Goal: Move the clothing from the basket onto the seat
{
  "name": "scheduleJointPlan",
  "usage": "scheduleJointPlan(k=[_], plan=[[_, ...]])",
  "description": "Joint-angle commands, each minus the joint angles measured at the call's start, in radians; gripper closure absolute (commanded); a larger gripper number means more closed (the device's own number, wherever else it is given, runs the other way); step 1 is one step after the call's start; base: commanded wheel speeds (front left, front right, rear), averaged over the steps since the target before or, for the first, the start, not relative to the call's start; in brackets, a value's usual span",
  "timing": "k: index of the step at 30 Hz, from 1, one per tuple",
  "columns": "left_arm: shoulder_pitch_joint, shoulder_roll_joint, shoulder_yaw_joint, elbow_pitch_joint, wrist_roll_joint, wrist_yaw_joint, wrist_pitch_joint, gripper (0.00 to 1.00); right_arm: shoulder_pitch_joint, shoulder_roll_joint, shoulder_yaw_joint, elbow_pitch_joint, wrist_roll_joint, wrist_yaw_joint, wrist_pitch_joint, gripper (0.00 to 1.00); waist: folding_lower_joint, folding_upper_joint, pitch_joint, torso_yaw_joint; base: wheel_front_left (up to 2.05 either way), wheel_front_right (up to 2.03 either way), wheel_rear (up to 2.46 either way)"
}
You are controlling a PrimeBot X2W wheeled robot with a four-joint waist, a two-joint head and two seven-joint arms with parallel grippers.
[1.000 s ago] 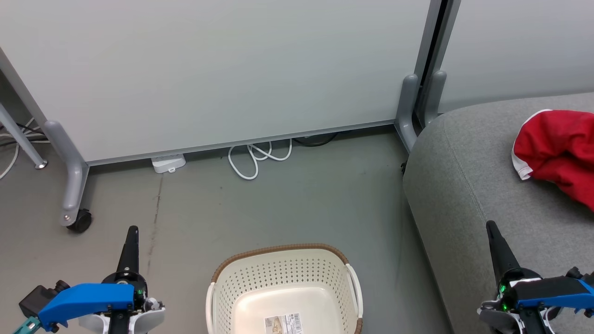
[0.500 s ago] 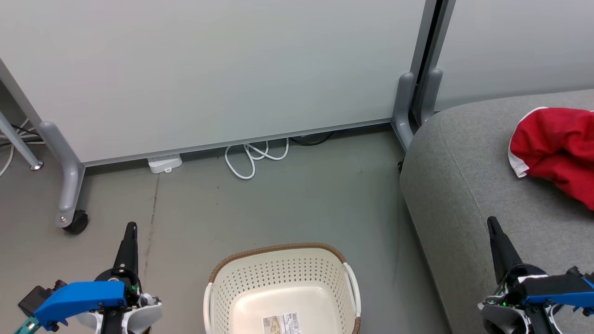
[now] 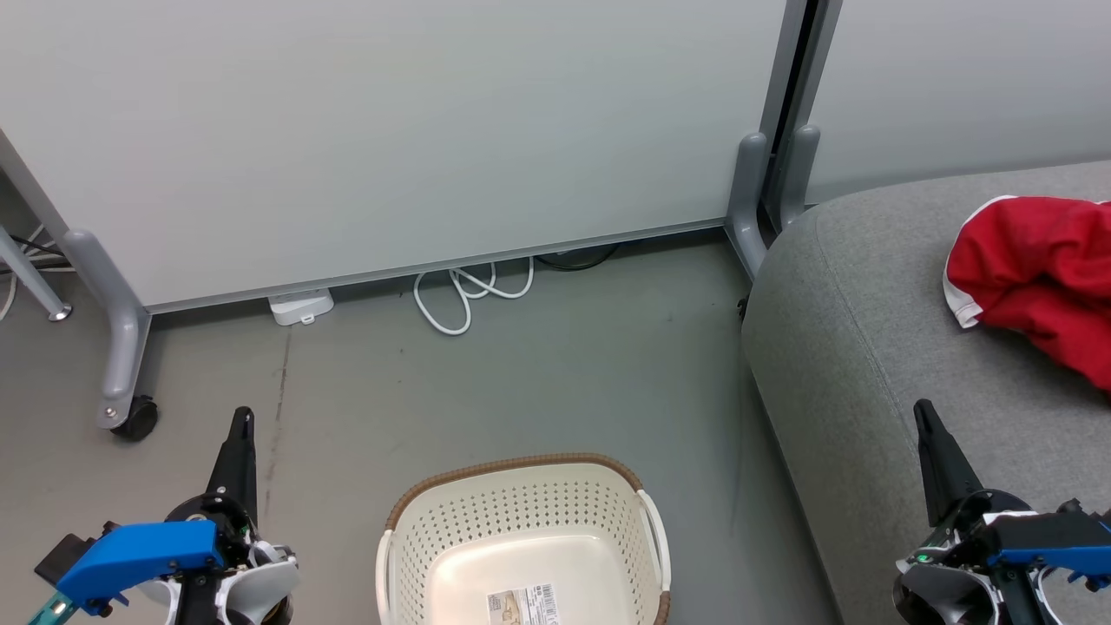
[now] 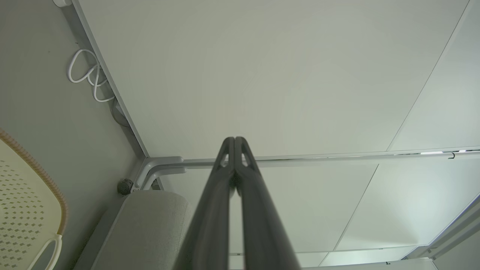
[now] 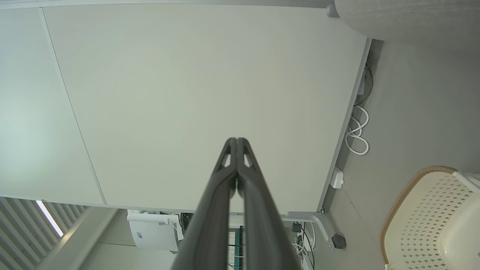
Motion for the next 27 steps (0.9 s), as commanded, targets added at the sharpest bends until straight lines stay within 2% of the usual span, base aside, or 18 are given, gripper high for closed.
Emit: scheduleJointPlan(k=[1, 27], plan=[[-0.015, 0.001, 0.005, -0.005, -0.025, -0.009, 0.007, 1.0, -0.015, 0.003, -0.004, -0.003, 0.025, 0.0, 0.008, 1.0, 0.0, -0.0001, 0.0, -0.002, 0.0, 0.0, 0.0], [-0.013, 0.001, 0.004, -0.005, -0.025, -0.007, 0.008, 1.0, -0.014, 0.003, -0.004, -0.003, 0.024, 0.0, 0.009, 1.0, 0.0, -0.0001, 0.001, -0.002, 0.0, 0.0, 0.0]])
